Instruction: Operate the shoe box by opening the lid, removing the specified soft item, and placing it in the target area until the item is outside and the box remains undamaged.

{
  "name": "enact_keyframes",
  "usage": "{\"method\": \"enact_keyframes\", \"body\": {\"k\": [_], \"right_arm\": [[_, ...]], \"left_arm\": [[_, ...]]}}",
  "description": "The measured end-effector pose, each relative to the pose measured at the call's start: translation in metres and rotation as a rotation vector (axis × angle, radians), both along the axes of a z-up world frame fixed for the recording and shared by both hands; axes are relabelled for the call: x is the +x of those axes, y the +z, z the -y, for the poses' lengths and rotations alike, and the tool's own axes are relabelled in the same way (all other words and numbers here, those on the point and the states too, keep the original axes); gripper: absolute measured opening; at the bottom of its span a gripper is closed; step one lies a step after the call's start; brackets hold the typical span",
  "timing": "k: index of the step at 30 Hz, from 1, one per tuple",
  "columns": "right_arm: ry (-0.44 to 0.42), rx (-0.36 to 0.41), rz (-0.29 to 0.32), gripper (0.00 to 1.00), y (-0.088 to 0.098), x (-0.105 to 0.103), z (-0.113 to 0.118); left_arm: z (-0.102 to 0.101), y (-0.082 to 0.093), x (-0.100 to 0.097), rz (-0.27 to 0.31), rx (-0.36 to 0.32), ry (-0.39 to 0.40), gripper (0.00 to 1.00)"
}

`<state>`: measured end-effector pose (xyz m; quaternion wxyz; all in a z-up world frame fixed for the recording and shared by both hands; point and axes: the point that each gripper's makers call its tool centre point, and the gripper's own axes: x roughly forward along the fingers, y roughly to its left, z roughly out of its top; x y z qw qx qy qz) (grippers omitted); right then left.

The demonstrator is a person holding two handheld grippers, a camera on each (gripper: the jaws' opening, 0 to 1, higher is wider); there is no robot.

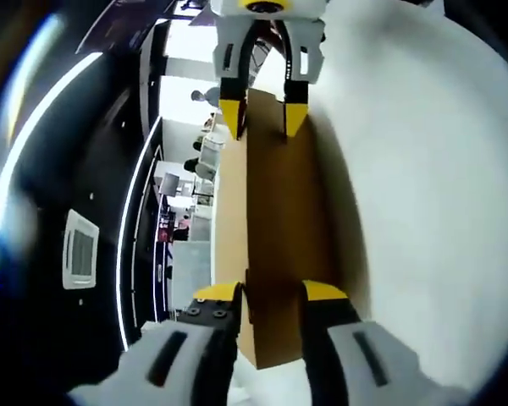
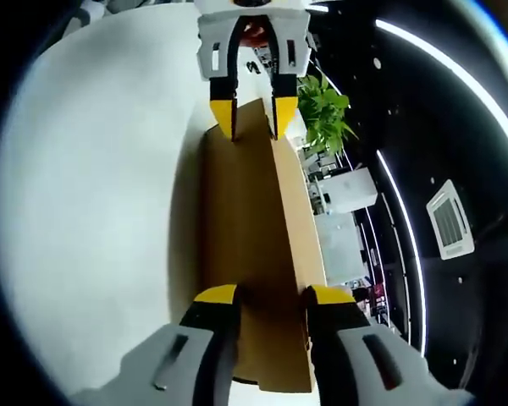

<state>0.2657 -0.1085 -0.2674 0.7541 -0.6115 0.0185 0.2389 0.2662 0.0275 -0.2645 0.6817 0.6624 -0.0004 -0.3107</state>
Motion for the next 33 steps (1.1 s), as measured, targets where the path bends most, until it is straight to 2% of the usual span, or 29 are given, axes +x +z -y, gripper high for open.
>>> {"method": "enact_keyframes", "body": {"k": [15,18,20,24,33], "right_arm": [[-0.015,-0.020,0.011,0.30,0.0001,0.0003,-0.0010],[-0.019,-0.035,0.022,0.30,0.0005,0.0000,-0.0016],[-0.019,-0.039,0.021,0.30,0.0009,-0.0001,-0.0016],[-0.015,-0.046,0.022,0.29,0.0033,0.0002,-0.0014],[-0.012,-0.047,0.020,0.29,0.0064,-0.0008,-0.0020]], "left_arm": [[-0.0003,0.0013,0.0006,0.004,-0.007,0.013,0.27],[-0.0003,0.0018,0.0003,0.014,-0.022,0.018,0.26],[0.0004,0.0032,-0.0002,0.010,-0.063,0.029,0.25],[0.0007,0.0036,0.0006,0.013,-0.068,0.029,0.25],[0.0019,0.0043,0.0003,0.033,-0.038,0.023,0.25]]}}
